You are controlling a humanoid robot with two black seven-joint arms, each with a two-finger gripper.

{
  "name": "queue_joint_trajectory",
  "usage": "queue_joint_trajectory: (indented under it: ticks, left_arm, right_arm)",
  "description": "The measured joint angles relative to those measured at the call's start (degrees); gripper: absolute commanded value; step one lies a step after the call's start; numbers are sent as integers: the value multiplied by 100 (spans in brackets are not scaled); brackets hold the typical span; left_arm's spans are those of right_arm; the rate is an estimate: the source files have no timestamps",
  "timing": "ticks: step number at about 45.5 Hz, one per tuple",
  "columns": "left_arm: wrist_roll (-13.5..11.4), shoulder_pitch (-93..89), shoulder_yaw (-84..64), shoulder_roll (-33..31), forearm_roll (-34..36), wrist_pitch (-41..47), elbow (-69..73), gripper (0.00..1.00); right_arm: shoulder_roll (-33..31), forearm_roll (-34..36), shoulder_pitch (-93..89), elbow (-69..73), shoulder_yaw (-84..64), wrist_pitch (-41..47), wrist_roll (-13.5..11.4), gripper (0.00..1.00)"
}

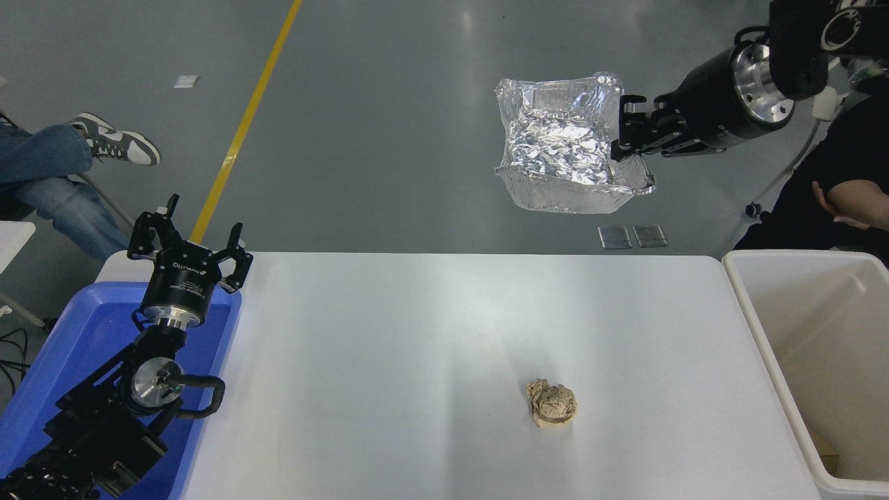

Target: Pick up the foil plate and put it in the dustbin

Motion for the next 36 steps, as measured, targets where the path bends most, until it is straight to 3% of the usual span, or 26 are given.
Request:
queue_joint_trajectory:
  ticks: [14, 36]
  left_arm:
    - [0, 0, 0, 0, -1, 2, 0, 98]
    - [0, 0, -8, 0, -2, 2, 0, 98]
  right_arm:
    - [-196, -236, -148, -77, -143, 3, -16, 0]
    - [-1495, -1213, -1716, -1800, -199, -30, -14, 0]
